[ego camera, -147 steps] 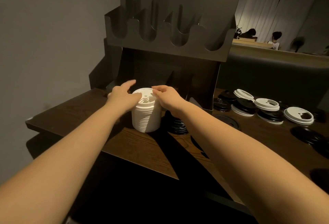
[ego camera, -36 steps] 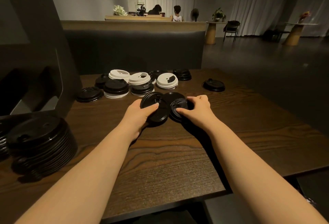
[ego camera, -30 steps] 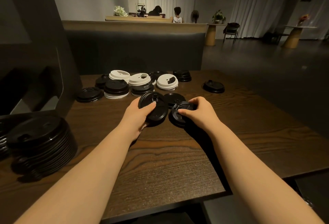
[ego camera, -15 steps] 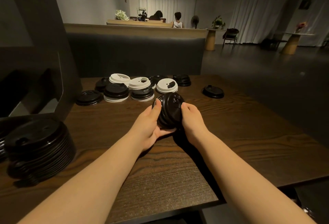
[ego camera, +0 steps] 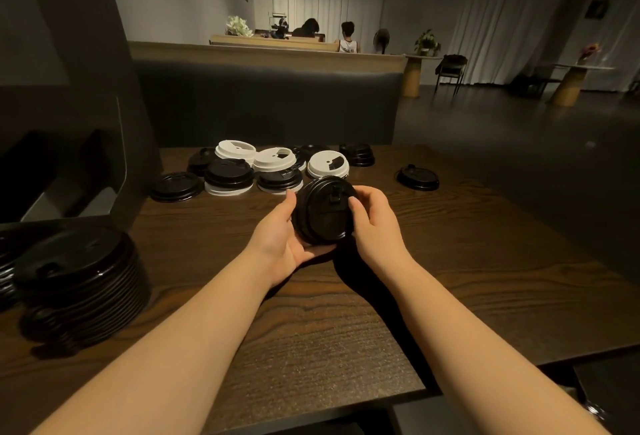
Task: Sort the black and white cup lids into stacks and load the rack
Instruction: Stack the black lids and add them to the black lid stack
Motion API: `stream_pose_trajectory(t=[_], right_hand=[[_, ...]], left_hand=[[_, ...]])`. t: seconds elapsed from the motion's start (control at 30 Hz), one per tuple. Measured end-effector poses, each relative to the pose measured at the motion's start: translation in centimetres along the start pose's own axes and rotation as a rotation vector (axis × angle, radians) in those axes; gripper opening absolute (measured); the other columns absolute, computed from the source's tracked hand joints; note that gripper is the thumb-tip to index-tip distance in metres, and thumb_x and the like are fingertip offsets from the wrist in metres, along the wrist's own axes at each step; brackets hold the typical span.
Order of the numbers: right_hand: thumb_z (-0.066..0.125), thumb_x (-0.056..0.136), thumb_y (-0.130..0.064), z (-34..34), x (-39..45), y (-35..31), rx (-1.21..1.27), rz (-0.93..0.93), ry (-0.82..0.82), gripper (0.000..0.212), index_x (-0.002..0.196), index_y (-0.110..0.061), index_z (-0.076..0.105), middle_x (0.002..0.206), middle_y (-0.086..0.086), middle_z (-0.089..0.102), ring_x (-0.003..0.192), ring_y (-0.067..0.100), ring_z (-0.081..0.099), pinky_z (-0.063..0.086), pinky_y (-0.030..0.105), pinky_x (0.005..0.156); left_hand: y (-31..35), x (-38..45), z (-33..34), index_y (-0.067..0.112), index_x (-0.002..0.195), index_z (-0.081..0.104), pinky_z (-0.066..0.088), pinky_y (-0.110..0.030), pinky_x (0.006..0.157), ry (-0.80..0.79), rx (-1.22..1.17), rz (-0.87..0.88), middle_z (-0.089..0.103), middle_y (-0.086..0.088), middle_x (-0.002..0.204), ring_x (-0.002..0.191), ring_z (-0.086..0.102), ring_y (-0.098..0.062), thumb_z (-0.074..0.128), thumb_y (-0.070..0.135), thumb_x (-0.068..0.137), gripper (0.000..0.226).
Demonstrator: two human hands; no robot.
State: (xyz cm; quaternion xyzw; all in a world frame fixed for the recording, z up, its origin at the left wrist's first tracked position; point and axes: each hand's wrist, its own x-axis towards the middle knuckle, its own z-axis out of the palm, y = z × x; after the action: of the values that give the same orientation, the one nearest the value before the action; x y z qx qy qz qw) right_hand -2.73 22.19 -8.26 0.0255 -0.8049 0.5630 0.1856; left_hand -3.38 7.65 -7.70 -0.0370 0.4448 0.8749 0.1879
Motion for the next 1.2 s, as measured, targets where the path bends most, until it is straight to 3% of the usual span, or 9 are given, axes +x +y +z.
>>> stream_pose_trajectory(t=[0.2,0.4,0.53,0.63,0.73,0.8,0.97,1.1,1.2], right_hand=[[0.044,0.1,-0.023,-1.4,0.6,0.0,0.181,0.126,0.158,0.026,0.125,-0.017,0.05,0.11,-0.004,0.057,0.097,0.003,0.056,0.044,0.011,0.069],[0.048,0.099,-0.022,-0.3,-0.2,-0.1,0.016,0.07,-0.036,0.026,0.123,-0.015,0.054,0.101,-0.014,0.054,0.091,-0.002,0.052,0.041,0.004,0.067],[0.05,0.098,-0.024,0.0,-0.3,-0.2,-0.029,0.091,-0.073,0.025,0.122,-0.016,0.053,0.098,-0.016,0.052,0.086,-0.005,0.051,0.041,0.006,0.064],[0.052,0.097,-0.025,0.0,-0.4,-0.1,-0.018,0.081,-0.047,0.016,0.113,-0.021,0.052,0.104,-0.009,0.056,0.095,0.002,0.054,0.041,0.01,0.071],[0.056,0.095,-0.023,-0.1,-0.5,-0.1,0.088,0.094,-0.045,0.015,0.109,-0.024,0.053,0.102,-0.009,0.058,0.098,0.006,0.059,0.048,0.016,0.077],[0.059,0.093,-0.02,-0.2,-0.5,-0.4,0.223,0.155,-0.085,0.026,0.118,-0.022,0.052,0.099,-0.009,0.06,0.094,0.006,0.061,0.053,0.021,0.077],[0.061,0.092,-0.017,-0.3,-0.4,-0.3,0.13,0.128,-0.105,0.034,0.126,-0.016,0.056,0.106,-0.005,0.061,0.1,0.009,0.06,0.049,0.009,0.063],[0.051,0.097,-0.031,-0.3,0.2,0.5,-0.072,0.107,-0.123,0.039,0.133,-0.018,0.053,0.123,-0.008,0.055,0.118,0.01,0.051,0.043,0.022,0.093],[0.033,0.103,-0.035,-0.5,1.1,1.4,-0.472,0.054,-0.22,0.048,0.148,-0.019,0.032,0.154,-0.002,0.03,0.146,0.02,0.018,0.019,0.042,0.118]], left_hand=[[0.6,-0.1,-0.6,0.016,0.129,0.051,0.049,-0.052,0.076,0.024,-0.037,-0.05,0.06,-0.014,0.126,0.118,0.053,-0.036,0.031,0.045,0.102,0.044],[0.4,-0.1,-0.2,0.016,0.112,0.057,0.052,-0.052,0.076,0.059,0.054,-0.046,0.065,-0.014,0.11,0.1,0.061,-0.034,0.031,0.047,0.101,0.043],[0.2,0.0,-0.3,0.019,0.126,0.054,0.054,-0.051,0.076,0.077,0.142,-0.04,0.064,-0.014,0.117,0.102,0.062,-0.034,0.032,0.051,0.099,0.047],[0.1,-0.2,-0.2,0.02,0.121,0.057,0.056,-0.049,0.077,0.026,0.197,-0.007,0.067,-0.012,0.115,0.104,0.064,-0.032,0.043,0.061,0.087,0.054],[-0.1,-0.4,-0.2,0.016,0.116,0.058,0.058,-0.045,0.073,0.027,0.345,0.092,0.066,-0.014,0.115,0.1,0.066,-0.029,0.067,0.036,0.079,0.043],[0.1,-0.3,-0.6,0.014,0.121,0.057,0.058,-0.046,0.075,0.059,0.408,0.125,0.065,-0.013,0.115,0.1,0.066,-0.029,0.066,0.016,0.086,0.036],[0.3,0.3,-1.4,0.017,0.116,0.064,0.053,-0.047,0.093,0.117,0.614,0.236,0.07,-0.008,0.109,0.102,0.067,-0.024,0.072,0.016,0.083,0.034],[0.9,0.6,-2.3,0.016,0.127,0.058,0.05,-0.045,0.097,0.254,0.624,0.331,0.066,-0.006,0.116,0.108,0.062,-0.022,0.071,0.014,0.084,0.045],[1.6,1.1,-3.3,0.016,0.127,0.057,0.048,-0.044,0.099,0.318,0.542,0.362,0.066,-0.005,0.117,0.11,0.061,-0.022,0.068,0.014,0.086,0.042]])
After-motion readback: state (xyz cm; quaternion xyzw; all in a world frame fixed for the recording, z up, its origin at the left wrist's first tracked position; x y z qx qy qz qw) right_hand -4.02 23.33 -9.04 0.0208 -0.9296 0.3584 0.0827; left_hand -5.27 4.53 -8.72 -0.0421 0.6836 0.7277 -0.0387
